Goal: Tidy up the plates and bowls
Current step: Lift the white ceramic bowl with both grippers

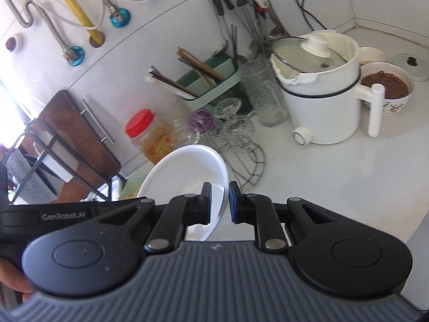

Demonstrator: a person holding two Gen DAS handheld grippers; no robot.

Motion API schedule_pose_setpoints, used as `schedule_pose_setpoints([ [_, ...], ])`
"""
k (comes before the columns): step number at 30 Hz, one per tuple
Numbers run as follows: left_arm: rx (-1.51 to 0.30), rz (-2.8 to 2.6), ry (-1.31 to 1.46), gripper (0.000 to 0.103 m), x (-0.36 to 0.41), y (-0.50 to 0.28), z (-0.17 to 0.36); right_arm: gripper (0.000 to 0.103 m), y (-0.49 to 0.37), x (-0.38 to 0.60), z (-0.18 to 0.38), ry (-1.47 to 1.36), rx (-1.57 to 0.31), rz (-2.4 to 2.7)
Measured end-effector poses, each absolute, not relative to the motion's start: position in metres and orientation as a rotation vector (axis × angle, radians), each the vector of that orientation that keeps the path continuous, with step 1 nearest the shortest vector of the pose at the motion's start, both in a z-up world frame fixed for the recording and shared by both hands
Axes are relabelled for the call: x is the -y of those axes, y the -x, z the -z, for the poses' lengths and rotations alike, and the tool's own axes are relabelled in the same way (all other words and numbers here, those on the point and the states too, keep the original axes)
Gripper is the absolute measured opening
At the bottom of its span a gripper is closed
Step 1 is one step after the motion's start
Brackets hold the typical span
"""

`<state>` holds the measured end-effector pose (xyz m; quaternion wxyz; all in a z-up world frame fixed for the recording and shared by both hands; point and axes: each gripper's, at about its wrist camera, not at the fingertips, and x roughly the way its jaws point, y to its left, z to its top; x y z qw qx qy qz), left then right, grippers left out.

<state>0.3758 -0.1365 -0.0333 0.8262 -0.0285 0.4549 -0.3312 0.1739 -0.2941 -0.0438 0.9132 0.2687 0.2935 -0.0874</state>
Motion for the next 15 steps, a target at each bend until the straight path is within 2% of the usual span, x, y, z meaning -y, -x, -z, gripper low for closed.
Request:
schedule_pose_setpoints([
  [15, -0.964, 0.571, 0.168, 0.021, 0.079, -0.363, 0.049, 0.017, -0.19, 0.257, 0.055, -0.49, -0.676, 0.049],
])
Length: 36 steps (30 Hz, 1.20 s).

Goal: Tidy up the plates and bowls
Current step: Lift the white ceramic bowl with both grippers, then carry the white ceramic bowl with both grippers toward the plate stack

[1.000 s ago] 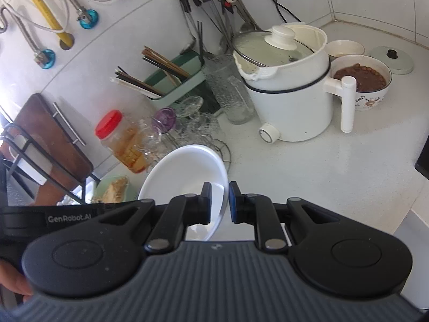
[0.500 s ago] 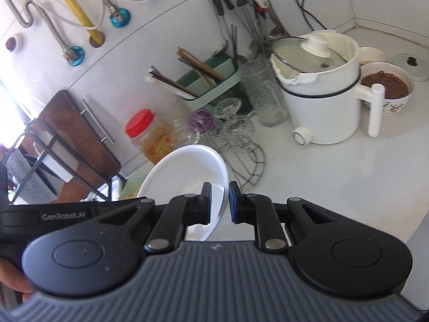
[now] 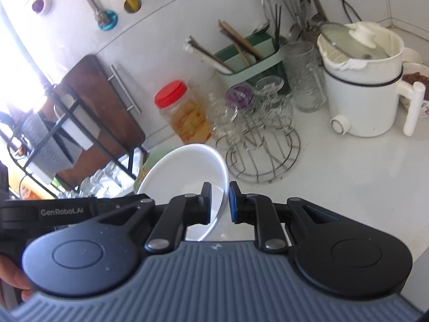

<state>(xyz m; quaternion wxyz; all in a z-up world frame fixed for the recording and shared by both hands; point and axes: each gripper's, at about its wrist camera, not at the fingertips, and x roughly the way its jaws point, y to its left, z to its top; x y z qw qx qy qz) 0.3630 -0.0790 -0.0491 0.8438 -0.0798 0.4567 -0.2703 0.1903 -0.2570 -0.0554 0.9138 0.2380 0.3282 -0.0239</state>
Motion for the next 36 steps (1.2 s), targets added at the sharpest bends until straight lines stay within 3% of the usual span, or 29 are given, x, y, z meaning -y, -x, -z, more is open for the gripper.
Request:
schedule_pose_setpoints([
  [25, -1.103, 0.413, 0.151, 0.021, 0.035, -0.35, 0.13, 0.018, -0.214, 0.199, 0.128, -0.332, -0.968, -0.035],
  [36, -1.125, 0.407, 0.131, 0.021, 0.035, -0.351, 0.138, 0.018, -0.214, 0.195, 0.134, -0.311, -0.982, -0.044],
])
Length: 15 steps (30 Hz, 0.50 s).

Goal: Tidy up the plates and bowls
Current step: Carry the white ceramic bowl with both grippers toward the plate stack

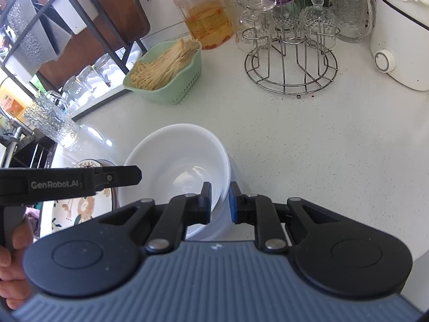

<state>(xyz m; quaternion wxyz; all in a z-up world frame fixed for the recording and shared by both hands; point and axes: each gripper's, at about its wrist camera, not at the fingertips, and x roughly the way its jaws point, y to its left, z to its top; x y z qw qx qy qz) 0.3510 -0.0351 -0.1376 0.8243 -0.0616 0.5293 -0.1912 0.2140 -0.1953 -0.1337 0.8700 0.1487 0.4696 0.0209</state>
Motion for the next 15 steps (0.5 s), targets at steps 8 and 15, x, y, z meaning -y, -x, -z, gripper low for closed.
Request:
schedule_pose_setpoints([
  [8, -1.134, 0.401, 0.129, 0.04, 0.033, -0.353, 0.138, 0.018, -0.216, 0.197, 0.131, -0.329, -0.971, -0.072],
  [15, -1.131, 0.4, 0.116, 0.047, 0.029, -0.359, 0.143, 0.035, -0.219, 0.207, 0.129, -0.344, -0.939, -0.039],
])
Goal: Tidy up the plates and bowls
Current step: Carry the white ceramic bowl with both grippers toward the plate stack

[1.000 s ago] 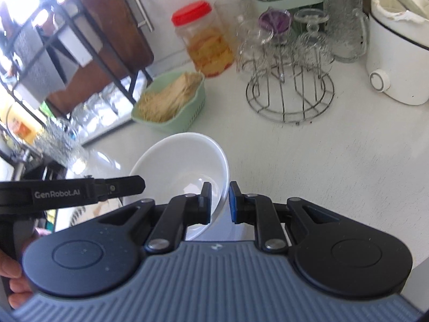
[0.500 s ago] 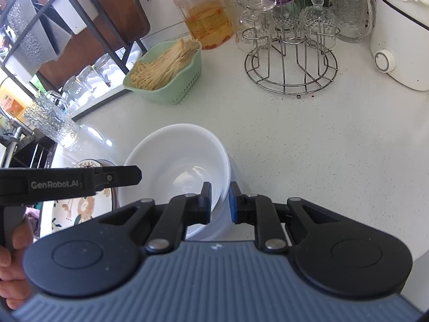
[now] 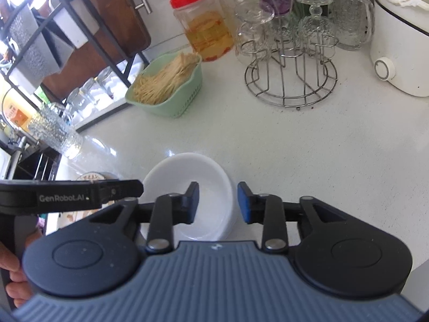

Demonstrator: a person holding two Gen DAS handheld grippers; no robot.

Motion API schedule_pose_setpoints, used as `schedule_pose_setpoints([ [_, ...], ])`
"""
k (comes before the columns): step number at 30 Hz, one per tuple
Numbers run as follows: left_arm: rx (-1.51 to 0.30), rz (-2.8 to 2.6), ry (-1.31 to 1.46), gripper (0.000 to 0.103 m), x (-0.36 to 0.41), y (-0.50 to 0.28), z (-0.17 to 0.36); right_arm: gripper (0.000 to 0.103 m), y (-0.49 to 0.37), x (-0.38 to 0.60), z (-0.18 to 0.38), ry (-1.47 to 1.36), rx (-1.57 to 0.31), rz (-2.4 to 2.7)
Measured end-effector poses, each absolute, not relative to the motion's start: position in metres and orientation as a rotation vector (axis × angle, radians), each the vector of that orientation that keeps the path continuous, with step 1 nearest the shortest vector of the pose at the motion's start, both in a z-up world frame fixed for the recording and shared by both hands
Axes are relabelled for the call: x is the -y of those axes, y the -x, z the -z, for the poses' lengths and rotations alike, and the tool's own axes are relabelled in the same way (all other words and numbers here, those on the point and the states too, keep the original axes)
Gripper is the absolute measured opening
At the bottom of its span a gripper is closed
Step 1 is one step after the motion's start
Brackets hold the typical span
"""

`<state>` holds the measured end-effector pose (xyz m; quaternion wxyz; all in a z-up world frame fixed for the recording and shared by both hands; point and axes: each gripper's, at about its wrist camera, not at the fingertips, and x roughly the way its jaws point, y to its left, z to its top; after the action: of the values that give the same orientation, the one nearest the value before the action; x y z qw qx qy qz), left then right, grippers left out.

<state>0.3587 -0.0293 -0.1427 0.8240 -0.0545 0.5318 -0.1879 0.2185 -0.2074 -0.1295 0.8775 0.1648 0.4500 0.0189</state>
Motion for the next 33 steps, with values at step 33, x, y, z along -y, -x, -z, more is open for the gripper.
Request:
schedule_pose_setpoints([
  [33, -1.237, 0.484, 0.031, 0.033, 0.055, -0.378, 0.187, 0.029, -0.22, 0.217, 0.181, -0.568, -1.033, -0.042],
])
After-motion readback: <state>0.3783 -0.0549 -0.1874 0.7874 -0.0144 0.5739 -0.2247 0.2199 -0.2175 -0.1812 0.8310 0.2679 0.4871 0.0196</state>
